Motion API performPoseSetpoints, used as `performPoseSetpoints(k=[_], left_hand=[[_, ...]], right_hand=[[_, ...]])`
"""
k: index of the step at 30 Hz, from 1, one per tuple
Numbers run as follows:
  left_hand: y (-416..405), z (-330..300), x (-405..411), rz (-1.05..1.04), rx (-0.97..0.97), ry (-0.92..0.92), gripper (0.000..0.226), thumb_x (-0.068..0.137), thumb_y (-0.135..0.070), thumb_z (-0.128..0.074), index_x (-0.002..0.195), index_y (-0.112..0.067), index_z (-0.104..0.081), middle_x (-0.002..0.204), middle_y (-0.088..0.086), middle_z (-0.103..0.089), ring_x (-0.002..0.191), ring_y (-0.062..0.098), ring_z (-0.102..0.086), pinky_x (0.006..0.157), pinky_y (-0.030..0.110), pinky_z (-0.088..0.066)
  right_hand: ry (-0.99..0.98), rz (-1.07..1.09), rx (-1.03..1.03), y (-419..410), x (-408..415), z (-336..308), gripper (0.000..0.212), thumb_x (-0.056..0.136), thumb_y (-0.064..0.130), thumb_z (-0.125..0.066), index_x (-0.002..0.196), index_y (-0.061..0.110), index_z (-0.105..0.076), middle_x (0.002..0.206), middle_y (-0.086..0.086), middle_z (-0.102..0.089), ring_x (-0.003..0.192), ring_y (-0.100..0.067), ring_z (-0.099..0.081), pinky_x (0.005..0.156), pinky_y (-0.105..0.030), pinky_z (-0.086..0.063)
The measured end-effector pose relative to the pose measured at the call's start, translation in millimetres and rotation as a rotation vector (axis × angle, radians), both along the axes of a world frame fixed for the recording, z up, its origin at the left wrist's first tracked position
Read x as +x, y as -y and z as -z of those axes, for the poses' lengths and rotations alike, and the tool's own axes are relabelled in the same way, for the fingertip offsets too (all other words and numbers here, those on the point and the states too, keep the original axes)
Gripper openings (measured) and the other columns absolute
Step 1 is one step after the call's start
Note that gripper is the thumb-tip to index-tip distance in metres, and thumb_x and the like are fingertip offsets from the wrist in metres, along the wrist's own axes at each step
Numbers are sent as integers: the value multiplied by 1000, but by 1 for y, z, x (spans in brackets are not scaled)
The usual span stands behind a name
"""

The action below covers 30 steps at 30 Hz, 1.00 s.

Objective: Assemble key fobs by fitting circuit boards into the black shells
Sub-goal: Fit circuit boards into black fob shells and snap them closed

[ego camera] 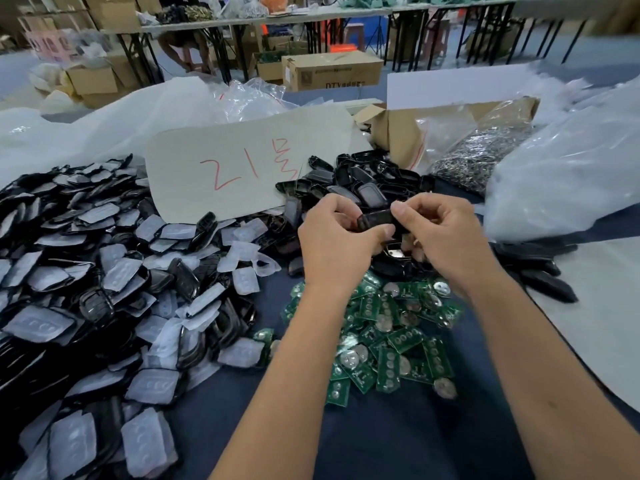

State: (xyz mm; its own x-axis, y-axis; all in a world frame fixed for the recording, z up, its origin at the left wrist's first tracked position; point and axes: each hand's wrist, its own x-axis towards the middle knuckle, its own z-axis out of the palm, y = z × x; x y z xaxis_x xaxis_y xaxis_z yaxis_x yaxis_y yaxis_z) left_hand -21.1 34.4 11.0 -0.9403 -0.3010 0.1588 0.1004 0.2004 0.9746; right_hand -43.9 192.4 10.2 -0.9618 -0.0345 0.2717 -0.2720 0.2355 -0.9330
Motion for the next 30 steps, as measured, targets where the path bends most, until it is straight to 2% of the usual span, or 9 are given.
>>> performPoseSetpoints(k=[3, 7, 11, 15, 18, 20, 23, 26, 30], left_hand=[[-48, 0, -7, 59, 56, 133, 40, 65, -16, -97, 79, -13, -60, 82, 15, -72, 74, 32, -76, 71, 52, -63], [-104, 3, -7, 191, -92, 226, 33, 72, -24, -94, 74, -16, -62, 84, 11, -75, 80, 29, -76, 78, 47, -62], [-142, 4, 0, 307, -293, 218, 19, 80, -22, -83, 75, -6, -75, 77, 13, -73, 86, 32, -70, 76, 39, -56], [-153, 7, 4, 330, -403, 210, 15, 83, -15, -74, 72, -5, -74, 76, 15, -71, 89, 36, -66, 69, 37, -49], [-147, 6, 5, 283, -410, 187, 5, 85, -14, -72, 83, -15, -77, 94, 7, -75, 100, 28, -66, 87, 36, -53], [-139, 2, 5, 249, -392, 175, 8, 85, -14, -71, 83, -20, -75, 95, 2, -75, 98, 25, -67, 90, 36, -55], [-120, -3, 2, 183, -405, 163, 8, 85, -15, -71, 87, -21, -76, 94, -1, -76, 93, 23, -69, 85, 33, -55], [-91, -8, -1, 77, -496, 181, 15, 82, -16, -68, 91, -24, -77, 95, -2, -74, 86, 22, -63, 71, 27, -43], [-51, -7, -6, 6, -633, 295, 28, 77, -7, -64, 96, -26, -73, 107, 2, -70, 96, 27, -65, 76, 32, -49]], right_hand=[[38, 197, 108, -40, 2, -3, 28, 96, 33, -73, 72, 19, -74, 54, 1, -64, 48, -13, -56, 50, -28, -45], [112, 407, 324, -94, 8, -3, 23, 90, 32, -77, 74, 16, -74, 64, -3, -68, 60, -24, -63, 68, -44, -56], [133, 563, 520, -123, 15, -7, 18, 84, 31, -81, 71, 22, -70, 70, 4, -67, 80, -25, -68, 75, -30, -48], [192, 559, 579, -130, 16, -10, 16, 78, 28, -85, 73, 25, -70, 72, 9, -65, 84, -20, -67, 76, -28, -48], [151, 639, 572, -129, 15, -14, 14, 77, 29, -84, 79, 23, -72, 73, 11, -64, 82, -18, -64, 74, -27, -45], [68, 675, 587, -122, 13, -16, 10, 80, 29, -80, 82, 21, -74, 78, 6, -68, 86, -21, -66, 79, -30, -50], [-4, 520, 577, -92, 11, -19, 5, 83, 26, -77, 81, 22, -76, 75, 6, -70, 83, -19, -68, 79, -28, -51], [16, 232, 684, -56, 11, -15, 7, 86, 25, -76, 79, 26, -74, 78, 5, -70, 83, -21, -68, 78, -35, -56], [102, 40, 863, -18, 7, -5, 10, 85, 31, -76, 92, 24, -75, 95, -3, -74, 95, -28, -68, 85, -42, -59]])
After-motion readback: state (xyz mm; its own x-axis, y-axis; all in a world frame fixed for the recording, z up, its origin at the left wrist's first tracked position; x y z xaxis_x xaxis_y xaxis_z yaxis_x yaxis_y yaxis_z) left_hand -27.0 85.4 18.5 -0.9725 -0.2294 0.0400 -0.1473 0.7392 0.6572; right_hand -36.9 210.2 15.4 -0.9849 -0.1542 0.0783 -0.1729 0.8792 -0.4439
